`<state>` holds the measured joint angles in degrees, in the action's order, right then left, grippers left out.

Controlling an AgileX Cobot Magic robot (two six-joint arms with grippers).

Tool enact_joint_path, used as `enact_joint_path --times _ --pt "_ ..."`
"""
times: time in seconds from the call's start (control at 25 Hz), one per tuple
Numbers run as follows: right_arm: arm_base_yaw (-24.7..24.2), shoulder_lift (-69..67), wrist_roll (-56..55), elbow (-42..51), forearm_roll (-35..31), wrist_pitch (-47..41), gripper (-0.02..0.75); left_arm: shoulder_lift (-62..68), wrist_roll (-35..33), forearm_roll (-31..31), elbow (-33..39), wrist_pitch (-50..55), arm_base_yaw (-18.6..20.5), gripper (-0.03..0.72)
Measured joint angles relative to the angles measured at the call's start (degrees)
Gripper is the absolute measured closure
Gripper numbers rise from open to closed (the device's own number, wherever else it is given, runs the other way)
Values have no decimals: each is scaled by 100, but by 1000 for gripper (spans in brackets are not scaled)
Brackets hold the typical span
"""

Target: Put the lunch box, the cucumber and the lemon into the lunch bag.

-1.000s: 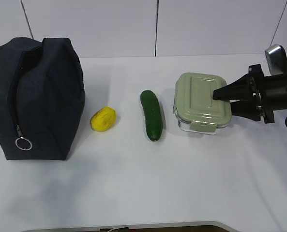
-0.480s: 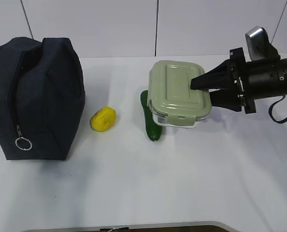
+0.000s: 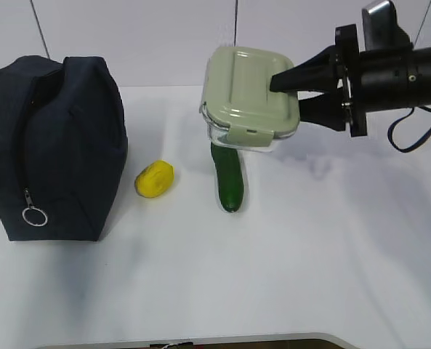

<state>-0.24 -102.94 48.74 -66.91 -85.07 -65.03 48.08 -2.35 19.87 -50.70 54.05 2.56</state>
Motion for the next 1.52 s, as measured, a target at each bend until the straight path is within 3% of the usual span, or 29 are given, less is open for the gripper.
enact_joint_path --times 0.4,0.68,0.96,1.52 --pt "121 0 -240 -771 11 -98 347 1895 -45 11 -1347 -45 0 349" --pt "289 0 -303 -840 23 -116 347 2818 -421 46 -1877 -34 0 344" --pt "335 0 -325 -840 32 -172 347 3588 -1095 514 -2425 -21 0 344" --pt "335 0 -433 -840 36 -172 347 4880 -1268 538 -3158 190 0 358"
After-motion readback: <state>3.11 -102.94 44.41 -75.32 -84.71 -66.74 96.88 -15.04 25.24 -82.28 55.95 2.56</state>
